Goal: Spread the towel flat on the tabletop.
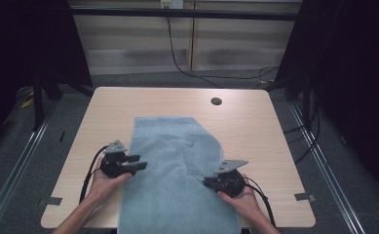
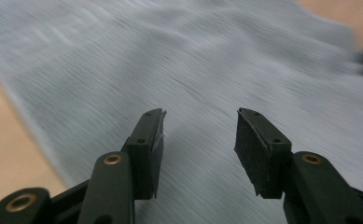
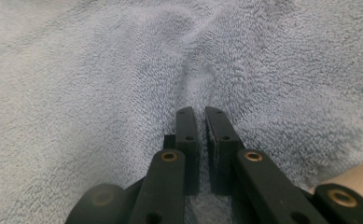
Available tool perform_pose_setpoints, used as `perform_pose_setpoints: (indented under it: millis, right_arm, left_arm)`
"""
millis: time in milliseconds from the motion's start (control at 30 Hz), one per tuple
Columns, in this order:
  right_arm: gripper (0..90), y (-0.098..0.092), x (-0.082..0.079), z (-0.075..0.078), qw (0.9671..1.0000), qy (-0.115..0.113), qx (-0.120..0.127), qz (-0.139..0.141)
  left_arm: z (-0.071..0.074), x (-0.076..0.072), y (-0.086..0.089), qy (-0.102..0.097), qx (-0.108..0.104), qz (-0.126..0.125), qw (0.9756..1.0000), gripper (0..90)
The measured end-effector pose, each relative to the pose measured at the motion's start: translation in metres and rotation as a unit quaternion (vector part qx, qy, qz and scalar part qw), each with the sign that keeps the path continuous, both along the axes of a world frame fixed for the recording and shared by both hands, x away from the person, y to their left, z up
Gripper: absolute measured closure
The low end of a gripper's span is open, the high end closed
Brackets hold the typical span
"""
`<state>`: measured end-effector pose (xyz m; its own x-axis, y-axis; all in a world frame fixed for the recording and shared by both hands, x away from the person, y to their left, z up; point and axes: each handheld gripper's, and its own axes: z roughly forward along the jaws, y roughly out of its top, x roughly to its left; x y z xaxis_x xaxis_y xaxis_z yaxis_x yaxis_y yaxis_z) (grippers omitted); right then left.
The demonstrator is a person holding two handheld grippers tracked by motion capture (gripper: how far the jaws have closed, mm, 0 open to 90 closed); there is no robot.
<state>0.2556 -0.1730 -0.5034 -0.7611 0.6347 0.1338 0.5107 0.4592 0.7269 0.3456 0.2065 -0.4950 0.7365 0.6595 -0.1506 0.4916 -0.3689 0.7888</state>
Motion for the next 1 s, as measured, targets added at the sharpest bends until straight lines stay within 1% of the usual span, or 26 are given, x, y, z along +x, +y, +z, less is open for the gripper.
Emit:
perform_pose_setpoints:
  millis: [33,67,100,167,200,233,267,300,367,433,467,500,533,567,600,633,667,700,767,800,833,867,900,933,967,1000]
  right_arm:
    - [85.1,-0.001,-0.003,0.000,1.0000,0.001,0.000,0.002]
    - [85.0,-0.002,-0.007,0.001,1.0000,0.003,0.000,0.003]
    - [85.0,-0.004,-0.012,0.001,1.0000,0.006,0.000,0.004]
    - [85.0,-0.008,-0.022,0.002,1.0000,0.005,-0.002,0.007]
    - [84.9,-0.010,-0.026,0.002,0.9999,0.010,0.000,0.007]
    - [84.9,-0.012,-0.033,0.003,0.9998,0.017,0.001,0.008]
    - [84.7,-0.014,-0.037,0.003,0.9997,0.020,0.002,0.011]
    - [84.5,-0.015,-0.046,0.004,0.9996,0.023,0.002,0.016]
    - [82.5,-0.016,-0.057,0.005,0.9993,0.033,0.005,0.020]
    - [75.7,-0.017,-0.064,0.006,0.9990,0.036,0.010,0.024]
    - [72.3,-0.018,-0.064,0.008,0.9991,0.030,0.015,0.025]
    - [69.3,-0.020,-0.061,0.012,0.9992,0.025,0.025,0.017]
    - [69.2,-0.023,-0.057,0.014,0.9991,0.021,0.036,0.010]
    - [68.2,-0.027,-0.046,0.019,0.9986,0.012,0.051,-0.001]
    - [66.5,-0.029,-0.038,0.022,0.9986,0.002,0.051,-0.011]
    - [66.2,-0.032,-0.022,0.027,0.9985,-0.009,0.046,-0.027]
    - [65.9,-0.034,-0.008,0.028,0.9980,-0.014,0.048,-0.038]
    - [63.3,-0.036,0.007,0.029,0.9974,-0.019,0.046,-0.052]
    - [59.9,-0.038,0.036,0.028,0.9962,-0.028,0.031,-0.077]
    - [58.0,-0.038,0.045,0.028,0.9954,-0.030,0.030,-0.086]
    - [56.1,-0.037,0.059,0.026,0.9946,-0.028,0.032,-0.094]
    - [53.6,-0.036,0.068,0.023,0.9941,-0.022,0.035,-0.100]
    - [52.6,-0.035,0.074,0.021,0.9939,-0.020,0.033,-0.103]
    - [51.9,-0.032,0.082,0.017,0.9937,-0.018,0.022,-0.109]
    - [51.3,-0.030,0.088,0.013,0.9937,-0.012,0.018,-0.110]
    - [52.9,-0.029,0.091,0.009,0.9935,-0.007,0.016,-0.113]
  left_arm:
    - [-0.005,0.005,0.000,0.015,0.003,0.008,0.9999,53.3]
    - [-0.012,0.008,0.000,0.032,0.013,0.007,0.9994,56.5]
    - [-0.014,0.005,0.000,0.016,0.012,0.005,0.9998,61.4]
    - [-0.011,-0.002,0.001,0.022,0.022,-0.014,0.9994,71.4]
    - [-0.011,-0.010,0.001,0.015,0.032,-0.028,0.9990,76.7]
    - [-0.011,-0.015,0.002,0.014,0.032,-0.034,0.9988,79.6]
    - [-0.012,-0.023,0.004,0.022,0.022,-0.045,0.9985,82.3]
    - [-0.012,-0.029,0.006,0.028,0.015,-0.054,0.9981,84.2]
    - [-0.011,-0.040,0.008,0.042,0.008,-0.069,0.9967,85.2]
    - [-0.010,-0.050,0.009,0.044,0.010,-0.083,0.9955,85.3]
    - [-0.010,-0.053,0.010,0.049,0.008,-0.087,0.9949,84.5]
    - [-0.009,-0.054,0.011,0.052,0.007,-0.088,0.9948,82.2]
    - [-0.008,-0.054,0.011,0.049,0.004,-0.091,0.9946,79.3]
    - [-0.007,-0.052,0.011,0.044,-0.001,-0.091,0.9948,77.4]
    - [-0.005,-0.047,0.012,0.044,-0.009,-0.082,0.9956,74.9]
    - [-0.003,-0.041,0.011,0.042,-0.010,-0.070,0.9966,71.6]
    - [-0.002,-0.036,0.009,0.036,-0.008,-0.061,0.9975,69.7]
    - [-0.001,-0.030,0.008,0.031,-0.006,-0.052,0.9982,69.5]
    - [-0.002,-0.020,0.005,0.032,-0.005,-0.036,0.9988,67.7]
    - [-0.005,-0.015,0.004,0.031,-0.005,-0.028,0.9991,67.4]
    - [-0.008,-0.013,0.003,0.036,0.002,-0.026,0.9990,67.0]
    - [-0.011,-0.012,0.003,0.038,0.008,-0.028,0.9989,66.5]
    - [-0.012,-0.013,0.004,0.030,0.007,-0.029,0.9991,66.3]
    - [-0.012,-0.015,0.005,0.032,0.007,-0.028,0.9991,66.2]
    - [-0.011,-0.016,0.006,0.031,0.010,-0.029,0.9991,65.7]
    - [-0.012,-0.018,0.006,0.030,0.009,-0.029,0.9991,65.3]
